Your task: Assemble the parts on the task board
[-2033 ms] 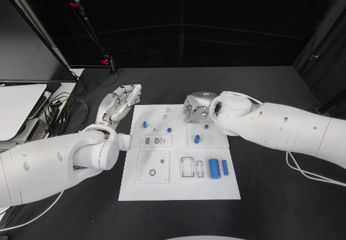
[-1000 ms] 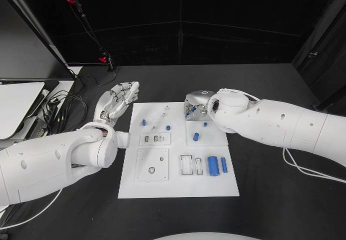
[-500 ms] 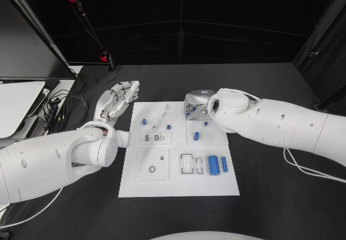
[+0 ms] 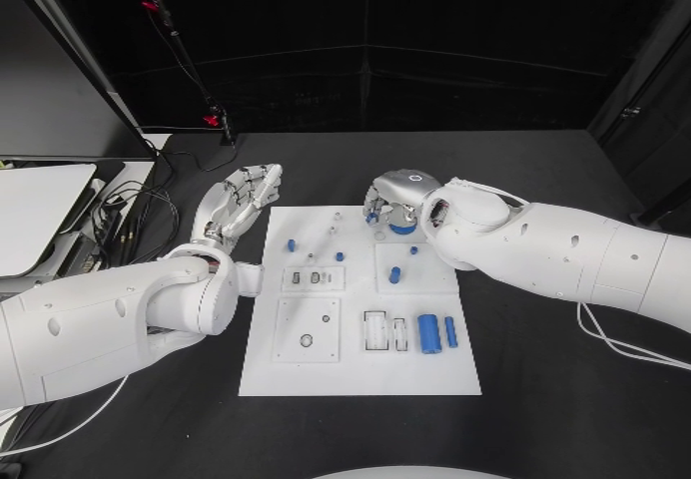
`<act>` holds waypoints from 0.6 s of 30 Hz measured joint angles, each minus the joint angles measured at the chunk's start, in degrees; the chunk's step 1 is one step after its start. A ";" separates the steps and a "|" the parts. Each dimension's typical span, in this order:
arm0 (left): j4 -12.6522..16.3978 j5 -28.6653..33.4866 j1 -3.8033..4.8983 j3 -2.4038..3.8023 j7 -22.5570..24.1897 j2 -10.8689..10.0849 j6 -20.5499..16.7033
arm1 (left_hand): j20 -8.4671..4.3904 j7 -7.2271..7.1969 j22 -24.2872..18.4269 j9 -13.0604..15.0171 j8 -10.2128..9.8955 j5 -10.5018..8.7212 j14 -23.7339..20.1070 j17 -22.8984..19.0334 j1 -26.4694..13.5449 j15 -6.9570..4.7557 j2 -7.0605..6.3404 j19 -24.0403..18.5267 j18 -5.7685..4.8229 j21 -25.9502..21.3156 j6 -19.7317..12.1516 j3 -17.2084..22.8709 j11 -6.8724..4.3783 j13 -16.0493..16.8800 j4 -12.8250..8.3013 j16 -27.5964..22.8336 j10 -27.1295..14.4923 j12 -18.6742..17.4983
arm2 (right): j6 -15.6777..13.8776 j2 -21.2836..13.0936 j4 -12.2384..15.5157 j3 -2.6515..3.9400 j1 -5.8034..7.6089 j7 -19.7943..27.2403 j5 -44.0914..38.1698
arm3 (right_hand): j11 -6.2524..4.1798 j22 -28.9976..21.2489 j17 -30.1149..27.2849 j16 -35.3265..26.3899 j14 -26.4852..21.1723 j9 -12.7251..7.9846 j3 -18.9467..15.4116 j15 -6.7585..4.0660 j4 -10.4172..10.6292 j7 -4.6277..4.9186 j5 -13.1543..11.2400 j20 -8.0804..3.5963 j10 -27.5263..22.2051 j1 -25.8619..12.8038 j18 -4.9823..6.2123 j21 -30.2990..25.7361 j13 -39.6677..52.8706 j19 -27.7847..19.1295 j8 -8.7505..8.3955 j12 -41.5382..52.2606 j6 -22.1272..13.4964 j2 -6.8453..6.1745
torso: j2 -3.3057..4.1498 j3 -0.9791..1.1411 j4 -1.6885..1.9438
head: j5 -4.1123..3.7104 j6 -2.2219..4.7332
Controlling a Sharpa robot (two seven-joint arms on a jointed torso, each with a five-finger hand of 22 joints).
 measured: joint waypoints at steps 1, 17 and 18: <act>0.00 0.00 0.00 0.00 0.00 0.00 0.00 | 0.00 0.00 0.00 0.00 0.00 0.00 0.00 0.00 0.00 0.00 0.00 0.00 0.00 0.00 0.00 0.00 0.00 0.00 0.00 0.00 0.00 0.00 | -0.85 -0.05 0.17 0.04 0.00 0.41 -0.02 | 0.00 0.00 0.01 0.00 0.00 0.00 0.01 0.00 0.00 0.01 0.00 0.00 0.00 0.00 0.00 0.00 0.00 0.00 -0.06 -0.14 0.01 0.00 | -0.01 -0.01 0.01 | 0.10 0.04; -0.57 -0.01 0.00 0.00 0.01 0.71 0.07 | 0.00 0.00 -0.01 -0.13 0.00 0.22 0.00 0.00 0.38 0.00 0.38 0.00 0.00 0.00 0.00 -0.18 0.00 0.00 -0.15 0.00 0.00 0.00 | -6.23 5.73 -4.29 1.96 0.14 5.22 -0.21 | -0.29 0.00 0.13 0.00 0.00 -0.07 0.31 0.00 0.30 -0.17 -0.06 -0.21 0.29 -0.01 0.00 0.00 0.02 0.21 -0.64 -1.04 0.22 -0.01 | 0.14 -0.04 0.31 | 2.18 0.98; -0.61 -0.01 0.00 0.00 0.01 0.78 0.07 | 0.00 0.00 -0.01 -0.13 0.00 0.22 0.00 0.00 0.38 0.00 0.38 0.00 0.00 0.00 0.00 -0.32 0.00 0.00 -0.02 0.00 0.00 0.00 | -6.23 6.14 -4.79 1.98 0.15 5.40 -0.21 | -0.29 0.00 0.13 0.00 0.00 -0.08 0.31 0.00 0.30 -0.16 -0.06 -0.21 0.29 -0.01 0.00 0.00 0.03 0.21 -0.65 -1.11 0.22 -0.01 | 0.16 -0.05 0.35 | 2.23 1.02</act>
